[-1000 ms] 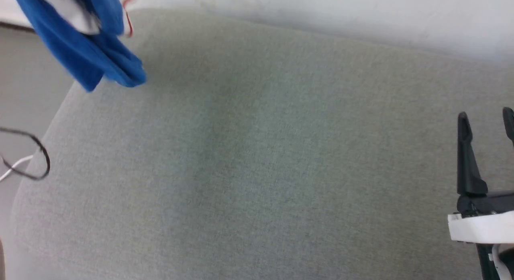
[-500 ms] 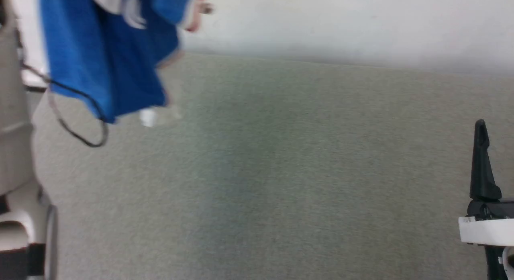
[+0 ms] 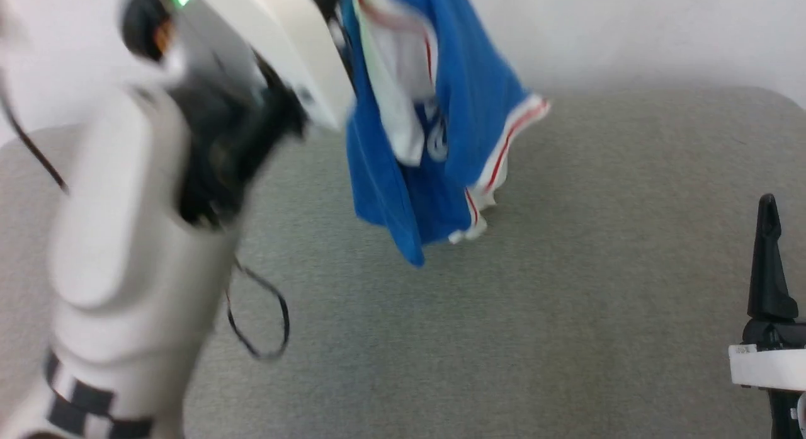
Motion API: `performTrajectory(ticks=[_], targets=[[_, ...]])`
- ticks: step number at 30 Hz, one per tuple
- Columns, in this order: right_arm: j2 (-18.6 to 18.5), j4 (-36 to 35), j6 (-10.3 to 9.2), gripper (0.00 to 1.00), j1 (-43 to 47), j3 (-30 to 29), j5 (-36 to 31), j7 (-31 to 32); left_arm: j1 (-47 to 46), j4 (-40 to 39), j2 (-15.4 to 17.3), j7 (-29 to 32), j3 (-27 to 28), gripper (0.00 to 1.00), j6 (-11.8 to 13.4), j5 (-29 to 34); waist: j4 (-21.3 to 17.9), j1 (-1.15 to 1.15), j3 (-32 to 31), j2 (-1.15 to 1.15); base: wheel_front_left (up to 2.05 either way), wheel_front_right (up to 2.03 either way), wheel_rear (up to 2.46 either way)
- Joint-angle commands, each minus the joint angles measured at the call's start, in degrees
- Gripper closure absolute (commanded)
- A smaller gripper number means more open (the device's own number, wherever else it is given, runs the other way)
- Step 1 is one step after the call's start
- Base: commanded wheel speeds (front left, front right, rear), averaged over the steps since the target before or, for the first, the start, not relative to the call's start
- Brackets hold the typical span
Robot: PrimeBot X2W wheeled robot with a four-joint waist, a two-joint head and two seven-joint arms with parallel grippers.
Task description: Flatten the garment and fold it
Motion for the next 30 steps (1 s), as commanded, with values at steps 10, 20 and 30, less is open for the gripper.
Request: performTrajectory(ticks=[10,20,30], targets=[[0.1,0.9,-0.05,0.00,0.2,1.1,1.0,-0.9,23.7,9.0,0.1,-6.4,-14.7,1.00,-0.1,9.0,-4.6,0.00,1.8,0.00,0.00,0.00,0.00],[0.1,1.3,-0.05,0.00,0.4,1.3,1.1,-0.8,29.8,20.2,-3.0,-13.6,-17.3,0.00,0.4,9.7,-3.9,0.00,2.3,0.00,0.00,0.00,0.00],[0.1,1.3,-0.05,0.00,1.2,0.8,1.7,-0.4,32.3,2.3,-0.8,-22.0,-8.5,0.00,2.2,6.3,-1.6,0.00,0.2,0.00,0.00,0.00,0.00]])
